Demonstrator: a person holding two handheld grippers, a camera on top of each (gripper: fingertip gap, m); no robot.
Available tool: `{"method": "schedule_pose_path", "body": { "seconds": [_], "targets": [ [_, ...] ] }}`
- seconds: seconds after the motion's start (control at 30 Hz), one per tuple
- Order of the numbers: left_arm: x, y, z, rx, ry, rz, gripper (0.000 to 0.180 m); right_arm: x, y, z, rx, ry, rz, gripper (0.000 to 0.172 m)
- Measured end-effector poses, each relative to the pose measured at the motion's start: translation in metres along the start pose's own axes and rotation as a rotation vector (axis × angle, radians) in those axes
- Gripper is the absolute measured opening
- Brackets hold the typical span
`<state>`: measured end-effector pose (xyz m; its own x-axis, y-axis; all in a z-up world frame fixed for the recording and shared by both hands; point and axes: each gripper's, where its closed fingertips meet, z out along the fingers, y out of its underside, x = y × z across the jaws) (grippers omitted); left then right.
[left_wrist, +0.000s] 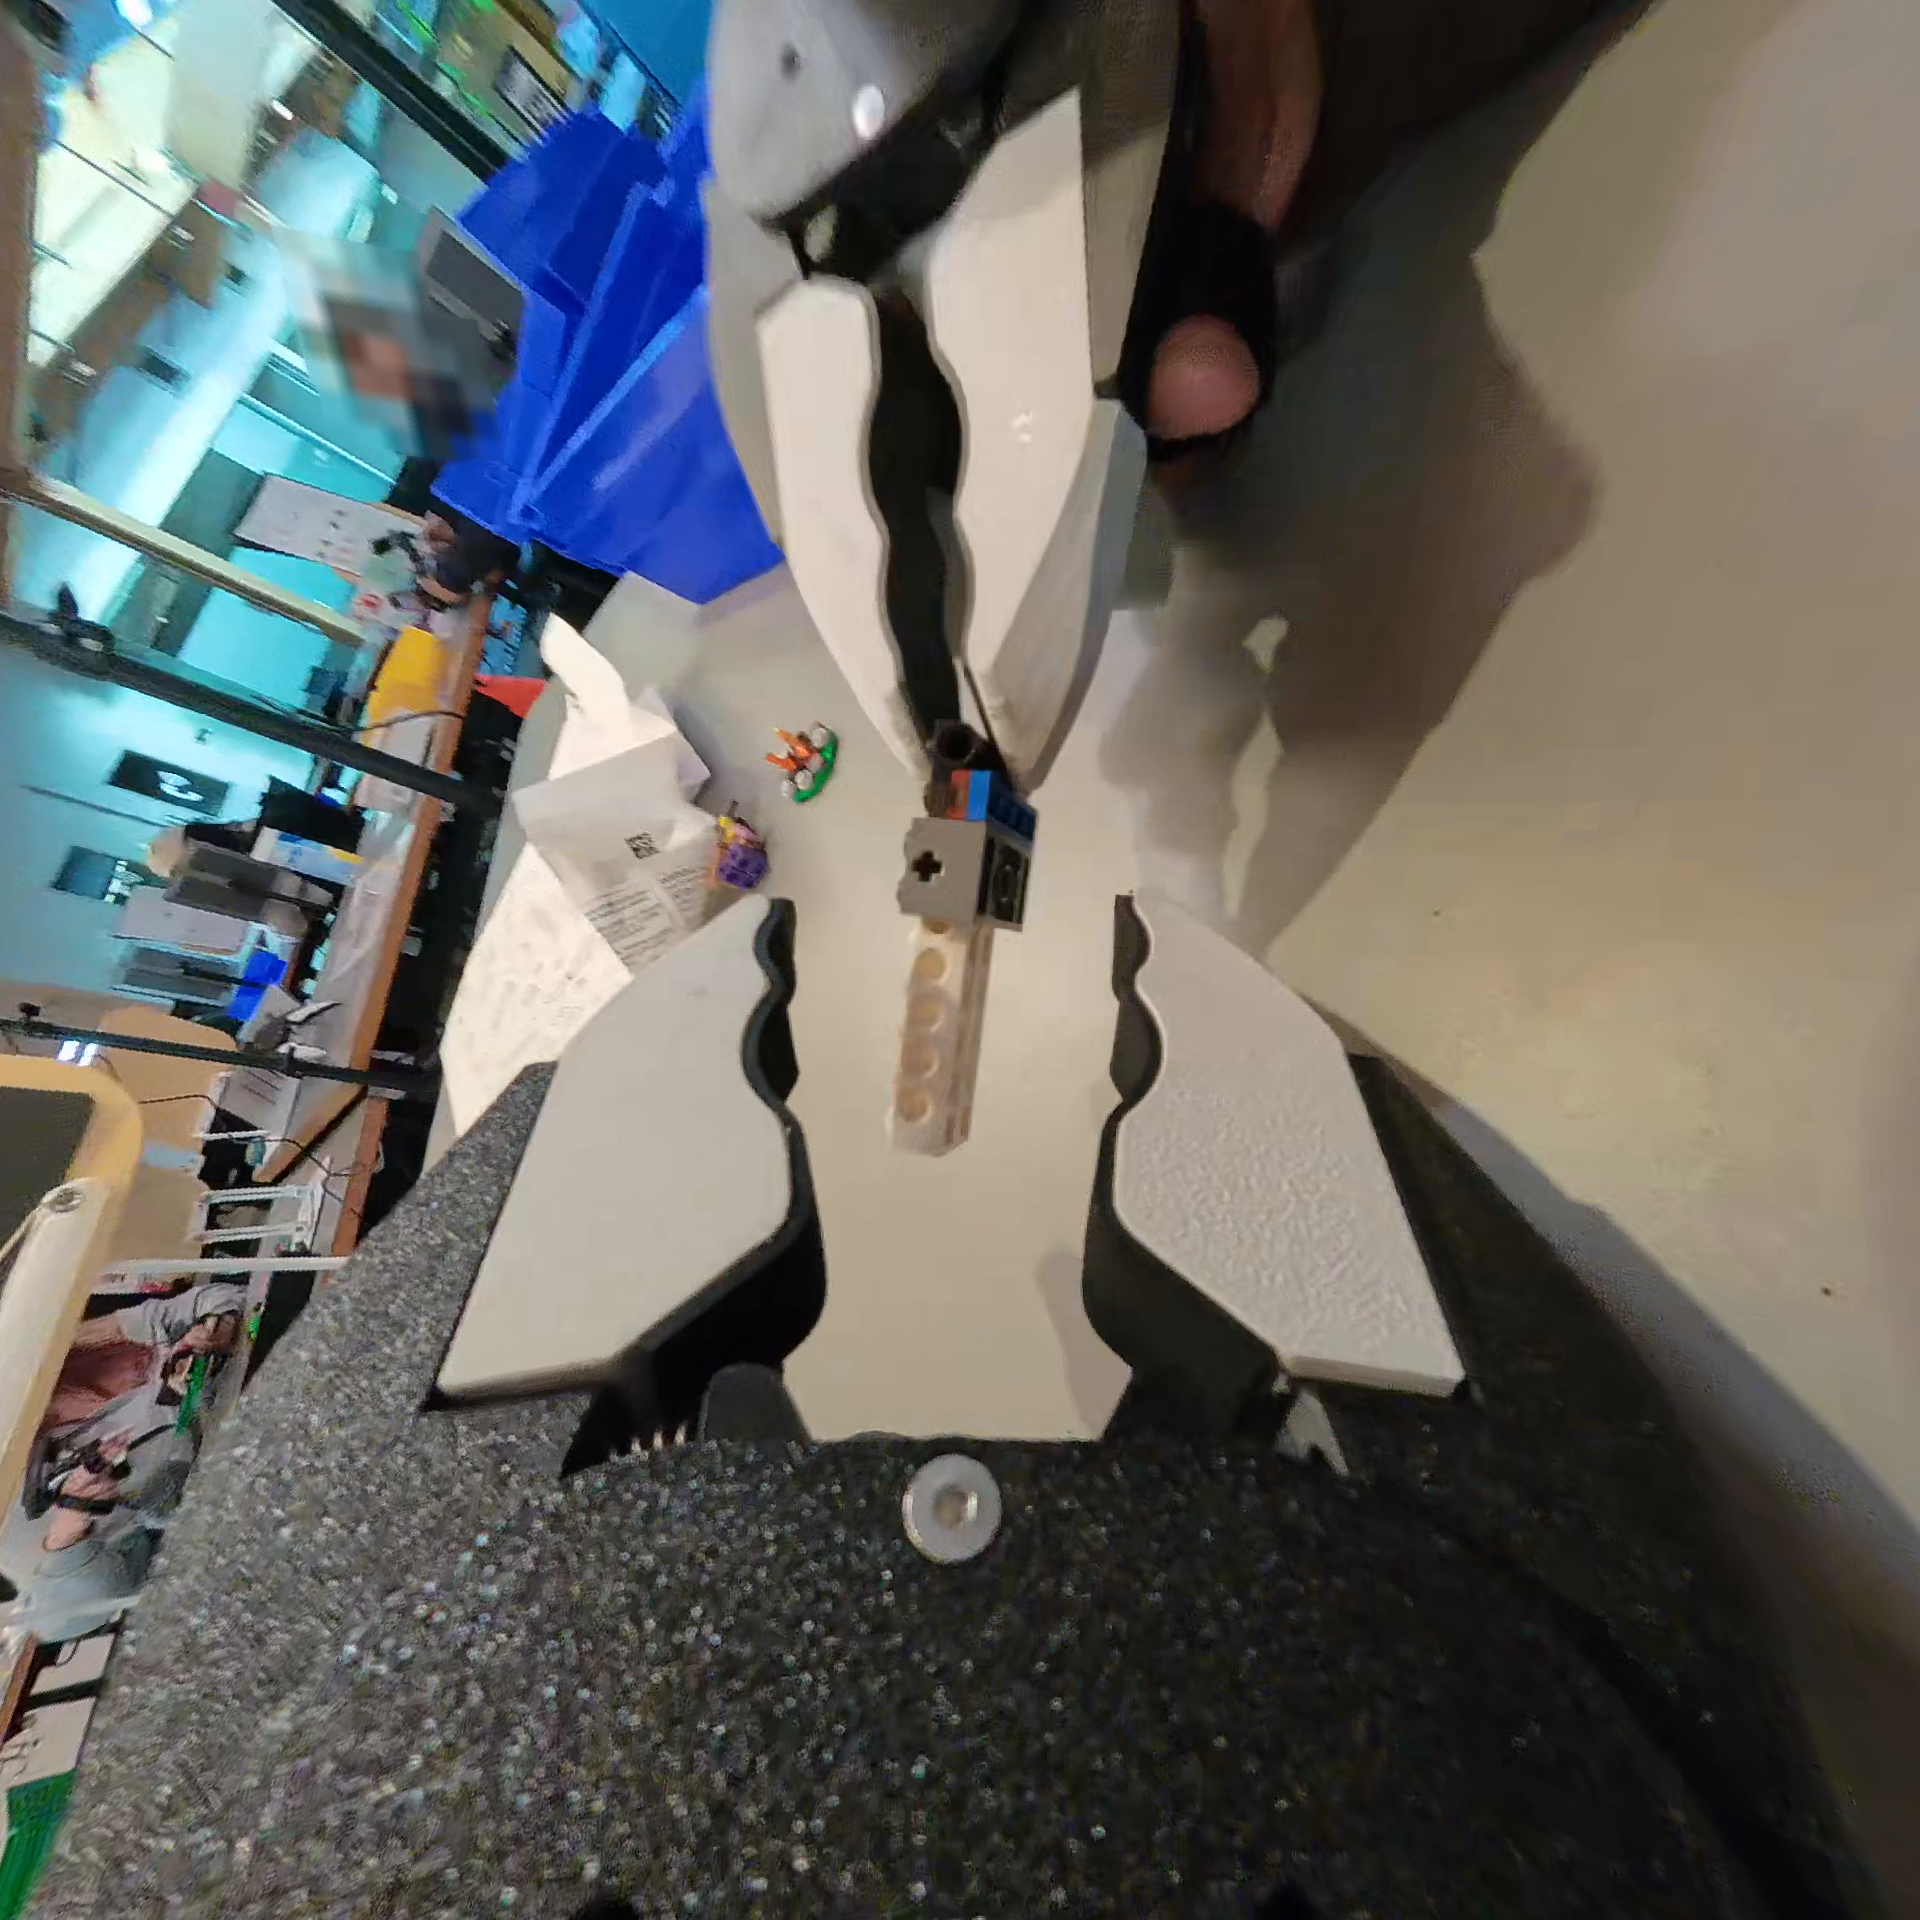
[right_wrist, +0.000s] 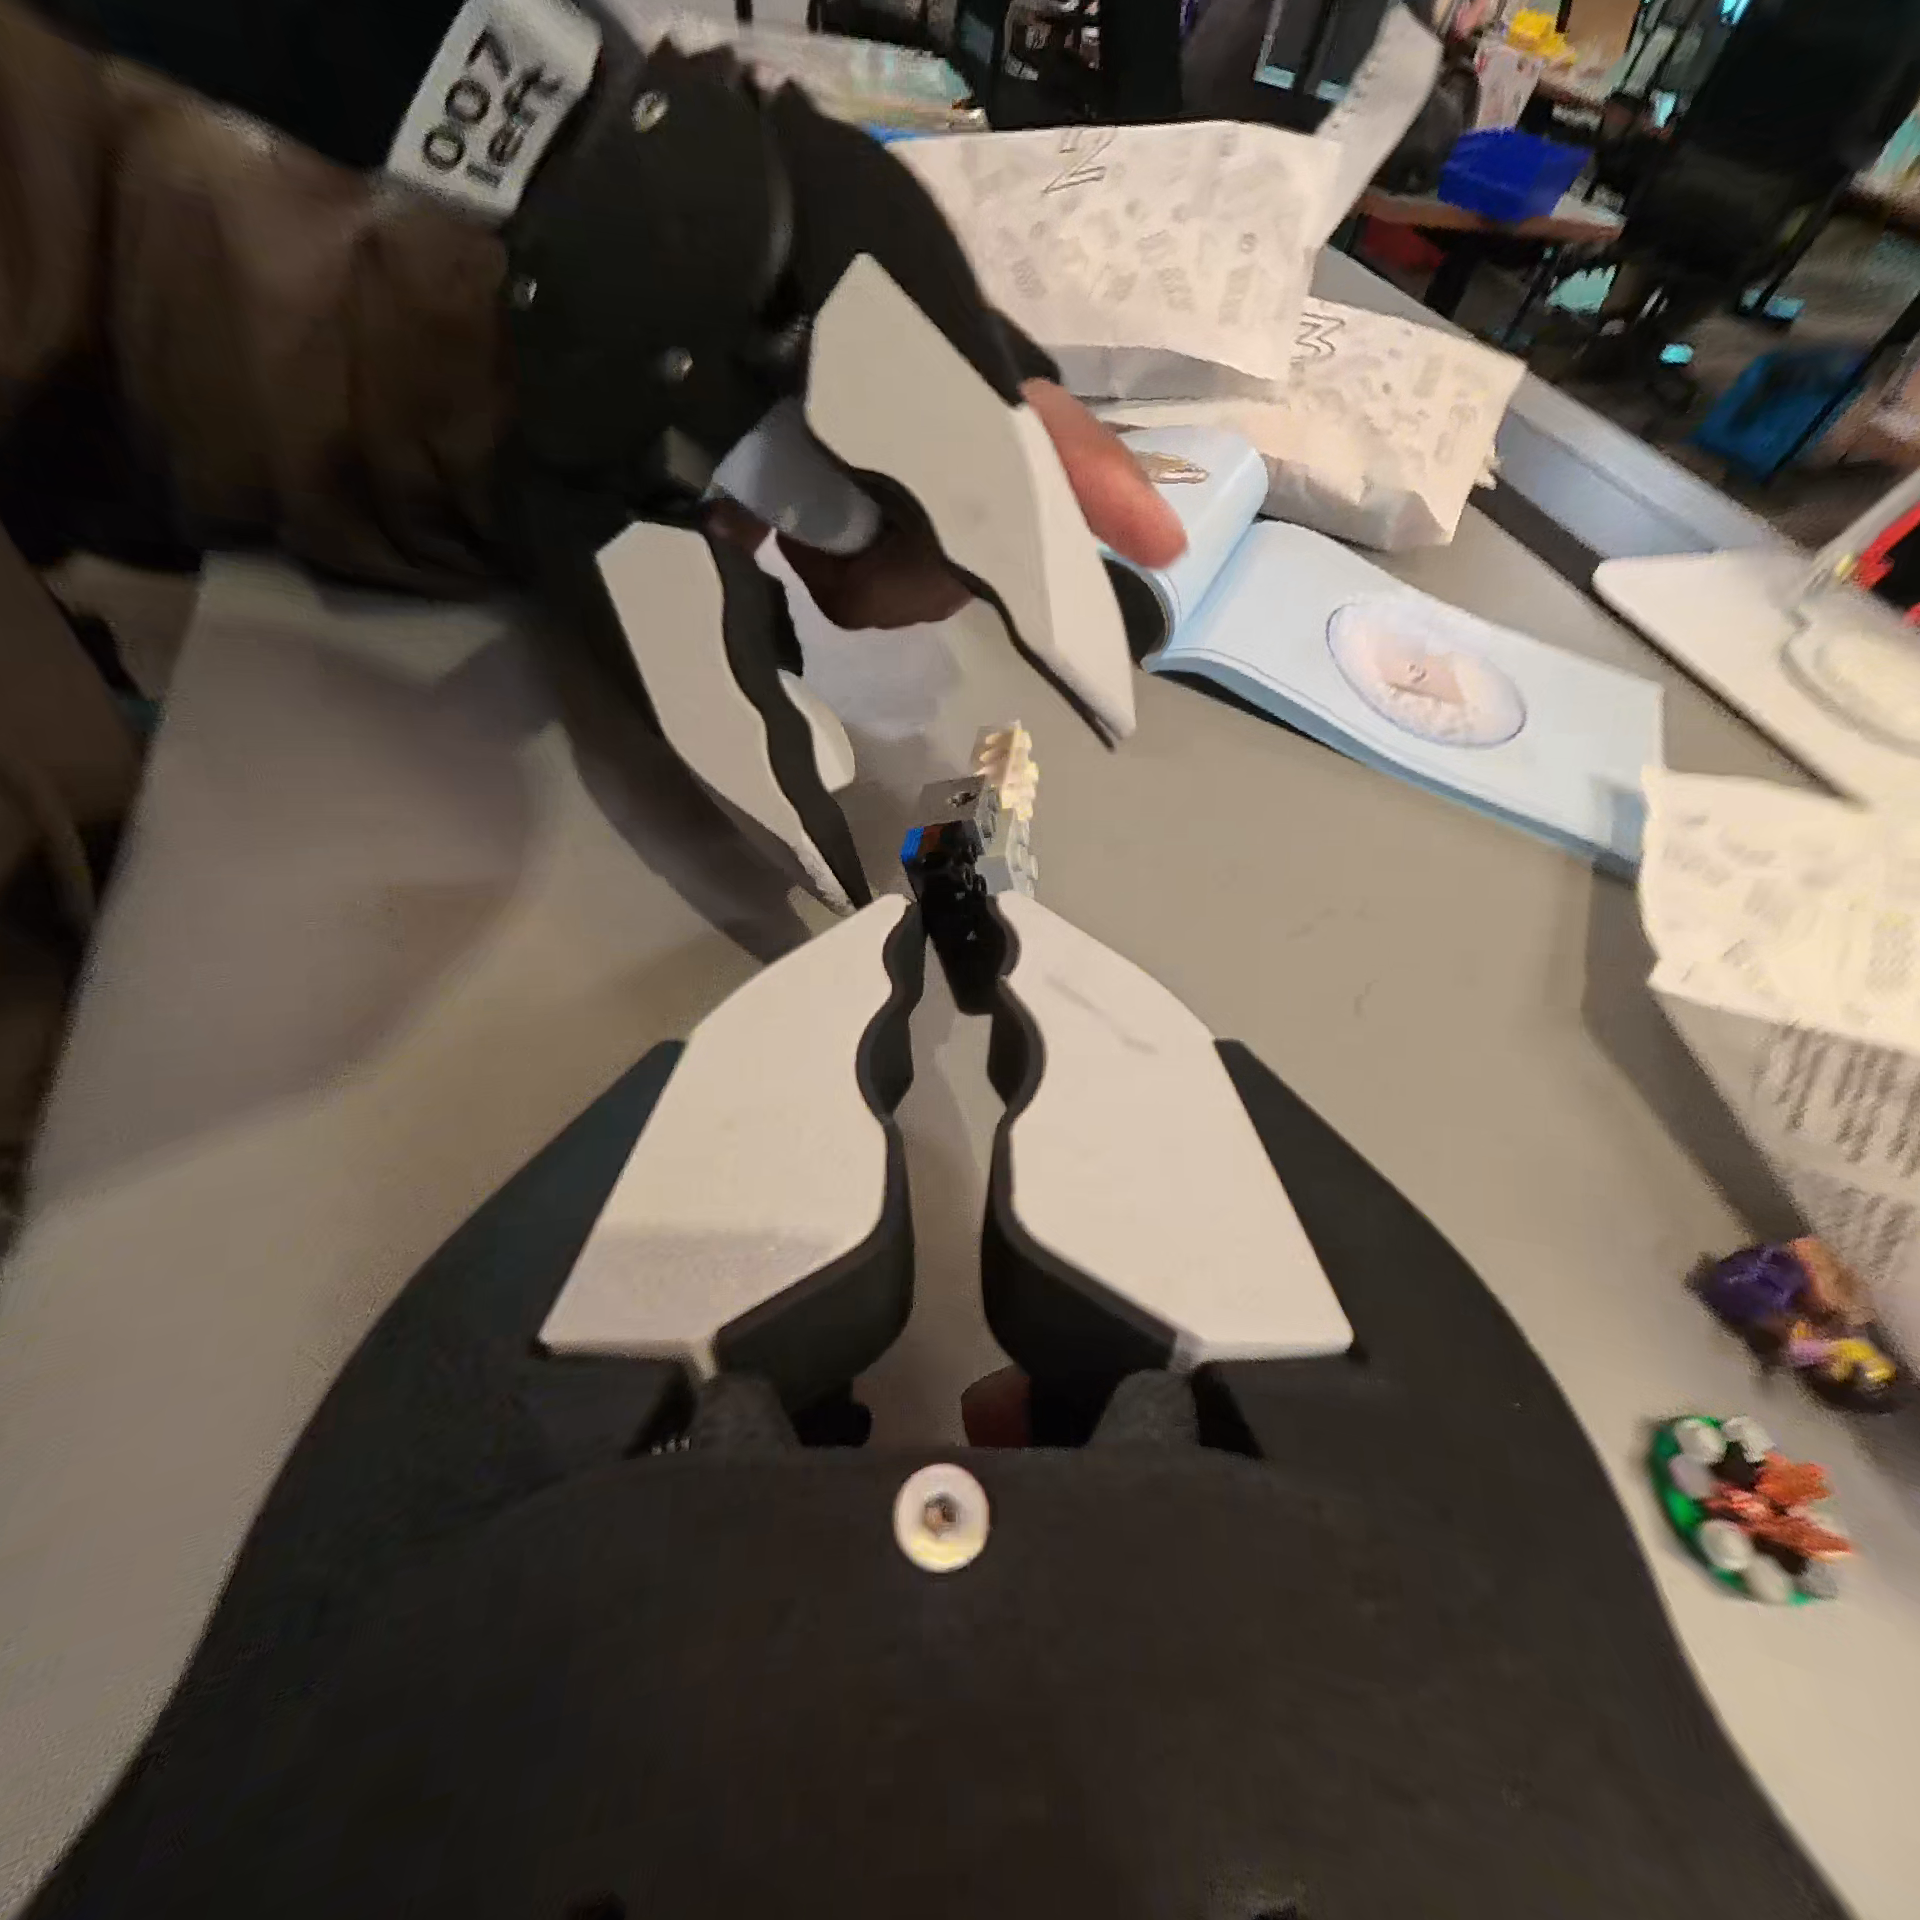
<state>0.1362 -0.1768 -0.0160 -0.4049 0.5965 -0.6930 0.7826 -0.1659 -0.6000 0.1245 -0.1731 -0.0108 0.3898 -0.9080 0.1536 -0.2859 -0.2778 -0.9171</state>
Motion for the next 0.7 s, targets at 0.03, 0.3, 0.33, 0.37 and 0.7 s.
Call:
{"method": "schedule_pose_path", "body": {
  "seconds": [0.03, 0.3, 0.33, 0.37, 0.7],
  "targets": [
    [0.004, 0.002, 0.003, -0.028, 0.017, 0.008, 0.058, -0.002, 0.000, 0.001, -0.006, 0.013, -0.064, 0.010],
    [0.010, 0.014, 0.017, -0.179, -0.040, 0.124, 0.019, -0.016, 0.001, 0.010, -0.035, 0.088, -0.379, 0.010],
    [0.010, 0.016, 0.018, -0.195, -0.054, 0.134, 0.019, -0.016, 0.002, 0.011, -0.042, 0.107, -0.408, 0.010],
    [0.011, 0.017, 0.019, -0.208, -0.063, 0.141, 0.019, -0.016, 0.004, 0.012, -0.052, 0.126, -0.442, 0.010],
    [0.014, 0.024, 0.025, -0.277, -0.104, 0.218, 0.018, -0.015, 0.015, 0.018, -0.136, 0.153, -0.511, 0.013]
  ]
}}
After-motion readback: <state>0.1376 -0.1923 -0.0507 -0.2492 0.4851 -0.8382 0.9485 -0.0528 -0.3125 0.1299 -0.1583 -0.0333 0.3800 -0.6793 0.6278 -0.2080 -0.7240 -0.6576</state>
